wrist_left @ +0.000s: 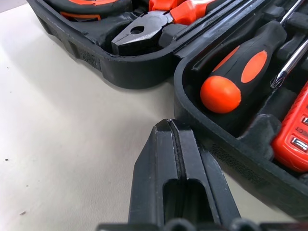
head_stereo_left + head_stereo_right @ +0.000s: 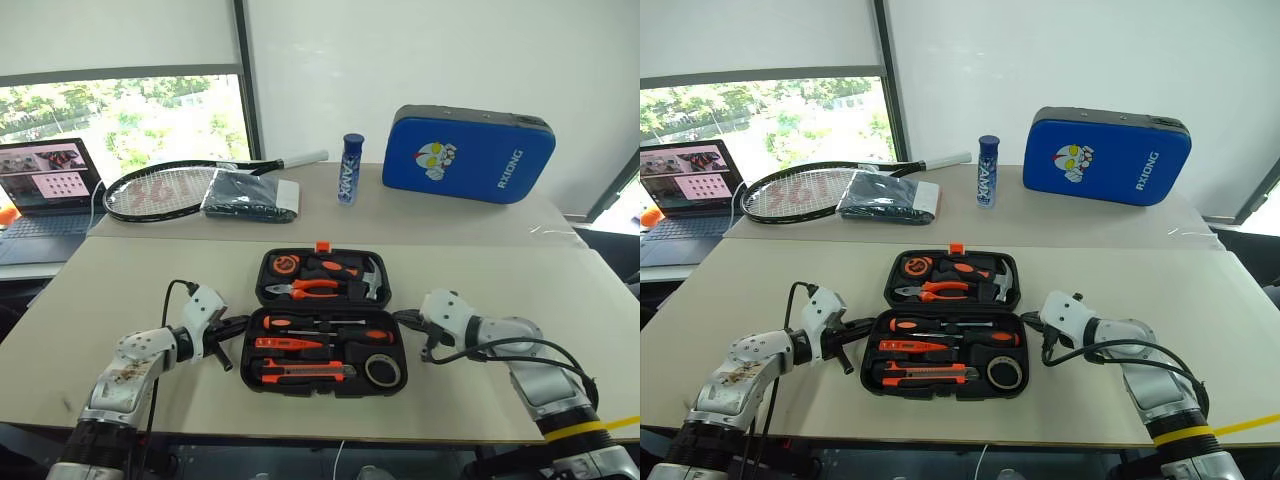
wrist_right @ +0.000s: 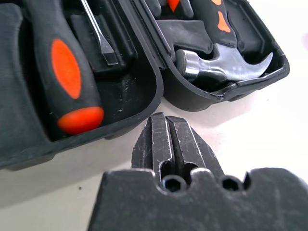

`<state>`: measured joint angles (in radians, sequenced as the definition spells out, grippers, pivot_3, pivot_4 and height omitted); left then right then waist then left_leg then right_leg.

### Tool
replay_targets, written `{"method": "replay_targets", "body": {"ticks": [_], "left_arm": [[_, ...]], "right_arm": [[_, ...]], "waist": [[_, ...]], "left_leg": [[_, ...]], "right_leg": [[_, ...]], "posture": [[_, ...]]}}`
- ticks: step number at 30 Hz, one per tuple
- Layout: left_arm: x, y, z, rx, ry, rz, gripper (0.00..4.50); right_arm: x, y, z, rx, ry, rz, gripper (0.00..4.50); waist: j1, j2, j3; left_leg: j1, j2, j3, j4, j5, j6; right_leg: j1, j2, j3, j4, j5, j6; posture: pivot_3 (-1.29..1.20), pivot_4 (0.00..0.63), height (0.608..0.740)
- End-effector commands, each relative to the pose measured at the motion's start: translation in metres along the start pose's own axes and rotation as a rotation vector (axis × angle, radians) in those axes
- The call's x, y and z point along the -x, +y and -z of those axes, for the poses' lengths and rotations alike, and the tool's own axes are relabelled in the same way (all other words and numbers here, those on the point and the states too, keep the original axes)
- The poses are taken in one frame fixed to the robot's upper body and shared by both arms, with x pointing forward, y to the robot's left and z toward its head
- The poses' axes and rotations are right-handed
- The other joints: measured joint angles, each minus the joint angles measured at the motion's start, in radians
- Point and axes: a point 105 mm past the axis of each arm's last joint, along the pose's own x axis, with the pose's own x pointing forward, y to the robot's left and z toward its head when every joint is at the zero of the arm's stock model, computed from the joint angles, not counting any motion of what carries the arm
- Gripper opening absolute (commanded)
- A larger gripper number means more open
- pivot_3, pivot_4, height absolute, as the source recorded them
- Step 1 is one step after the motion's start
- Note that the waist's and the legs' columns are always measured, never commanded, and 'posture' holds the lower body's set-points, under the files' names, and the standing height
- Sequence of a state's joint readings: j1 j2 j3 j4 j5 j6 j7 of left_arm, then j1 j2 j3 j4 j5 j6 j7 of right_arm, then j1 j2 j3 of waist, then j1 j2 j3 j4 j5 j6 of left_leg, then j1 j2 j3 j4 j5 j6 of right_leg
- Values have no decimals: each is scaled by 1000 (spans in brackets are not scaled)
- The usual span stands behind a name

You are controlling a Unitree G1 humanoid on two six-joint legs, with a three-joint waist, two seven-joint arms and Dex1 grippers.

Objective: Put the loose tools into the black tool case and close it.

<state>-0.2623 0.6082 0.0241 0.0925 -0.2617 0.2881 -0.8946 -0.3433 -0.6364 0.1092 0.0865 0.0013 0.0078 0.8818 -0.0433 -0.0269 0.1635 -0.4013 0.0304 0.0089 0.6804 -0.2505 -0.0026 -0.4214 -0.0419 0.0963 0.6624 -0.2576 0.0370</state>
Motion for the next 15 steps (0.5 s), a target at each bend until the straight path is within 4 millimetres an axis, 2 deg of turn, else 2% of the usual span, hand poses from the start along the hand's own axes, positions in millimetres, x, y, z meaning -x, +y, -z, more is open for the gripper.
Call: {"method": "replay_targets", "body": {"ticks": [1,8,11,15], "left_arm": [[-3,-13,-11,-33,-30,80,0],[6,-19,-6,-28,-11,94,0],[10,-17,-4,-33,0,71,0],[20,-3,-10,-13,-25,7,0]], "right_arm": [[-10,12,-27,47,-91,-64,96],[-8,28,-34,32,-98,-89,96],[-2,25,-28,34,-72,-59,96],[18,7,-20,16,-52,6,96]], "waist": [[-1,0,0],[-4,0,0],[-2,0,0],[1,0,0]], "left_leg": [[0,0,0,0,0,0],[0,0,0,-1,0,0],[1,0,0,-1,0,0],[0,0,0,0,0,0]], "right_leg": [[0,0,0,0,0,0],[0,0,0,0,0,0],[0,0,0,0,0,0],[0,0,0,0,0,0]], "posture": [[0,150,740],[0,150,740],[0,150,740],[0,150,740]]}}
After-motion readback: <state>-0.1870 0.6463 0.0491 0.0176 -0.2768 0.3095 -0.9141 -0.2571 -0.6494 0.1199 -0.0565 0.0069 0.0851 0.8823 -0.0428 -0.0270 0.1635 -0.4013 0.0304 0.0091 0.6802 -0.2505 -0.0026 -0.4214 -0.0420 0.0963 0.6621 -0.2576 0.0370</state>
